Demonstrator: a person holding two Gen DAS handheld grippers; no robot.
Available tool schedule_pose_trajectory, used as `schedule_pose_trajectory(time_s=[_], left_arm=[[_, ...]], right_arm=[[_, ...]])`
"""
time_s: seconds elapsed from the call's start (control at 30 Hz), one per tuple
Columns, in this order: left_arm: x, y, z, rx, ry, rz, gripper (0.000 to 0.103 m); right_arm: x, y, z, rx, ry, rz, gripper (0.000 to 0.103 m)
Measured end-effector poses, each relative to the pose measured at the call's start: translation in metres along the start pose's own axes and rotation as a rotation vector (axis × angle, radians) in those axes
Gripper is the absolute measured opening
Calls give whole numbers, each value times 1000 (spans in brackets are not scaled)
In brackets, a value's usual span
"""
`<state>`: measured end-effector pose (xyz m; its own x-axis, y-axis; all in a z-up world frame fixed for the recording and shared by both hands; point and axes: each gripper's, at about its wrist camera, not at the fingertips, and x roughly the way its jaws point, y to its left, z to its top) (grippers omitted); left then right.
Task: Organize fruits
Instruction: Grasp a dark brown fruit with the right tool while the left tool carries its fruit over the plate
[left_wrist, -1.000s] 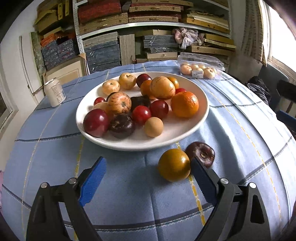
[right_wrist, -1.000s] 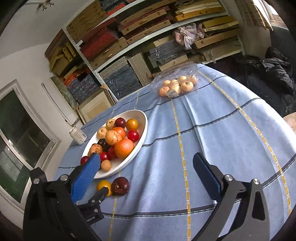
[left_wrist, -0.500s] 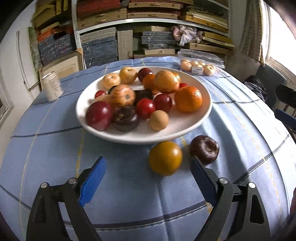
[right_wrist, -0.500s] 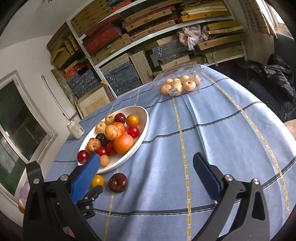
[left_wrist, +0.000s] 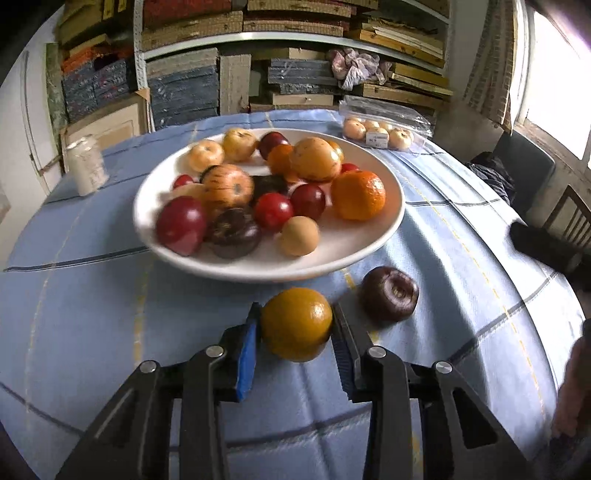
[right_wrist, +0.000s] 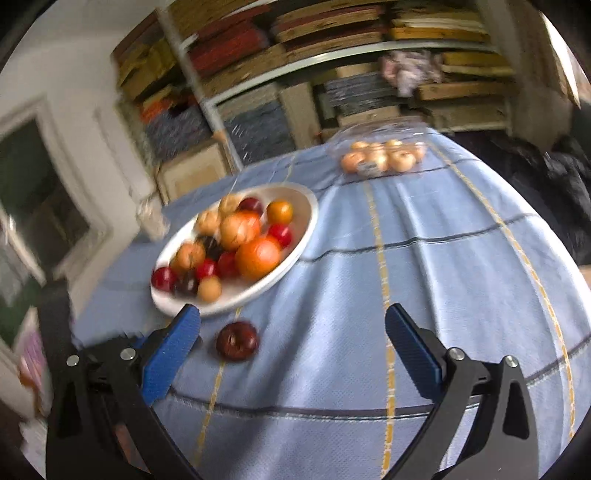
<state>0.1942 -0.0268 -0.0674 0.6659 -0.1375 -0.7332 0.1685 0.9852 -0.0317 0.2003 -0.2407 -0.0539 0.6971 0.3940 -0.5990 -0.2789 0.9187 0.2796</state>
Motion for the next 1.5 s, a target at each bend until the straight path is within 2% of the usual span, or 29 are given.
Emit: schedule_pose_trajectory(time_s=[0.13, 0.2, 0.27, 0.33, 0.6, 0.7, 0.73, 0.87, 0.97, 1.07, 1.17, 1.23, 1.33, 1.5], left_arm=[[-30, 24, -8, -31, -61, 58, 37], [-38, 36, -9, -58, -89, 87, 37], [-41, 45, -8, -95, -92, 70, 37], [-39, 48, -7, -103, -86, 60, 37], [-37, 47, -8, -113, -76, 29, 37], [-36, 47, -9, -111, -72, 31, 37], [-34, 47, -9, -110, -68, 32, 37], [-29, 48, -10, -108, -53, 35, 37], [-41, 49, 1, -112, -91, 35, 37], [-53, 45, 32, -57, -123, 66, 37], [-62, 45, 75, -22, -166, 87, 37], [-58, 46, 93, -18, -179, 103, 37], [-33, 55, 117, -37, -154, 102, 37], [12, 70, 125, -62, -93, 109, 37]], right_arm=[[13, 36, -11, -180, 23, -19, 97], [23, 53, -14, -253, 43, -32, 92], [37, 64, -16, -296, 82, -44, 71], [50, 67, -17, -301, 113, -58, 67], [79, 53, -12, -222, 210, -57, 66], [80, 49, -11, -203, 217, -39, 56], [78, 50, -11, -208, 213, -35, 42], [63, 52, -14, -212, 179, -22, 42], [23, 49, -1, -176, 68, 21, 42], [-14, 52, 38, -170, -51, 32, 42], [-28, 62, 87, -192, -132, 18, 42], [-17, 67, 110, -198, -140, 13, 42], [25, 72, 128, -196, -88, 1, 42], [102, 66, 133, -195, 26, -27, 42]])
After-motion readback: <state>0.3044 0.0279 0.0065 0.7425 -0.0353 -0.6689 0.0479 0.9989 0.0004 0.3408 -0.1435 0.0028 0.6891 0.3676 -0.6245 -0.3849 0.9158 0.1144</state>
